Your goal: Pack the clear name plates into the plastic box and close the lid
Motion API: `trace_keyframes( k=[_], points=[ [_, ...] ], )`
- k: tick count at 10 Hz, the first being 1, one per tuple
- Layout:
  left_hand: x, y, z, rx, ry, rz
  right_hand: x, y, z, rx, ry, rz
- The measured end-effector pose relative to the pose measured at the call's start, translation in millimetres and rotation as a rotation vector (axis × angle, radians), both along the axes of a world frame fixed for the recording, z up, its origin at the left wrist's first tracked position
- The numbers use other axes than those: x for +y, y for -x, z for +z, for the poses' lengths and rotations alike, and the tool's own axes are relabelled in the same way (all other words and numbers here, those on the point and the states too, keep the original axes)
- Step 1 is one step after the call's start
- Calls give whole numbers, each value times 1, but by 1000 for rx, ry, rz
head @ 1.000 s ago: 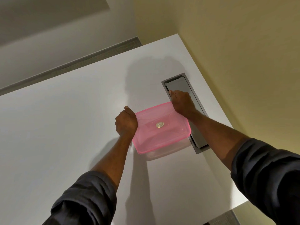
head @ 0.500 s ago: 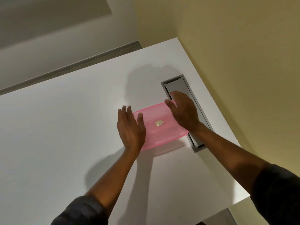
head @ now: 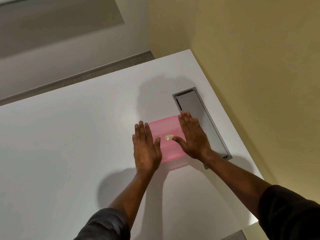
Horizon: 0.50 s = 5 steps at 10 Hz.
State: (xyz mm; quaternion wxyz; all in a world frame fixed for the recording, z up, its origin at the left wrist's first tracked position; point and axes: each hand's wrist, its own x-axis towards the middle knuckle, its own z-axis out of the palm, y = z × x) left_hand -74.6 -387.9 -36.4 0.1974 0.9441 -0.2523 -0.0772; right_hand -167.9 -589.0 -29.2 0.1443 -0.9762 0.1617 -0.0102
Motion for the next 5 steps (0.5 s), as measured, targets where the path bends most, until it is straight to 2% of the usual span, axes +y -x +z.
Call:
trace_keyframes(
  k=[2, 3, 5],
  points=[
    [2, 1, 9, 46, -80, -35, 0, 3, 3, 9, 2, 21],
    [0, 0, 29, 102, -192, -53, 0, -1, 23, 158, 15, 63],
    [16, -6, 50, 75, -143, -72, -2, 0, 45, 255, 46, 96]
  ],
)
